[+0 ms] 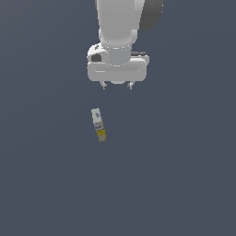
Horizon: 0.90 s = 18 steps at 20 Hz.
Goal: Pick up the object and move it to a goal position.
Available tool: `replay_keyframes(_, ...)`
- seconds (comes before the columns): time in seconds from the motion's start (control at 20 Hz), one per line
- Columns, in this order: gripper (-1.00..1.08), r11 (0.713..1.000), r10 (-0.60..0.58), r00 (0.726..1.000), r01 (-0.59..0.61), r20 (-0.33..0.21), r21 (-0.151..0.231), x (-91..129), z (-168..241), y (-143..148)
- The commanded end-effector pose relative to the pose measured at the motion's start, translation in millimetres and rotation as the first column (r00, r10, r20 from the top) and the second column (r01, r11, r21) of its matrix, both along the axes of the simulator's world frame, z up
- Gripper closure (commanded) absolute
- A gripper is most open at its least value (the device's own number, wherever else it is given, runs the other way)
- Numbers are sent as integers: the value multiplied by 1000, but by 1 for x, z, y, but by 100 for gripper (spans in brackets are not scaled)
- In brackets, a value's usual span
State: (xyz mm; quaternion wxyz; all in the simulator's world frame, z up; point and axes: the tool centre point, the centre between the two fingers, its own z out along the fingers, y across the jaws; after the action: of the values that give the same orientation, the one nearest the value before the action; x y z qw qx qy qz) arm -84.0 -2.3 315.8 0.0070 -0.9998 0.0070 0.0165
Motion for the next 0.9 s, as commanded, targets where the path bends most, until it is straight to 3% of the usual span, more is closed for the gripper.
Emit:
replay_keyframes(0.0, -92, 1000, 0, 1000, 0, 0, 0, 0, 0, 0)
replay_keyframes(0.85, -92, 1000, -6, 1000, 6, 3, 15, -3, 3, -20)
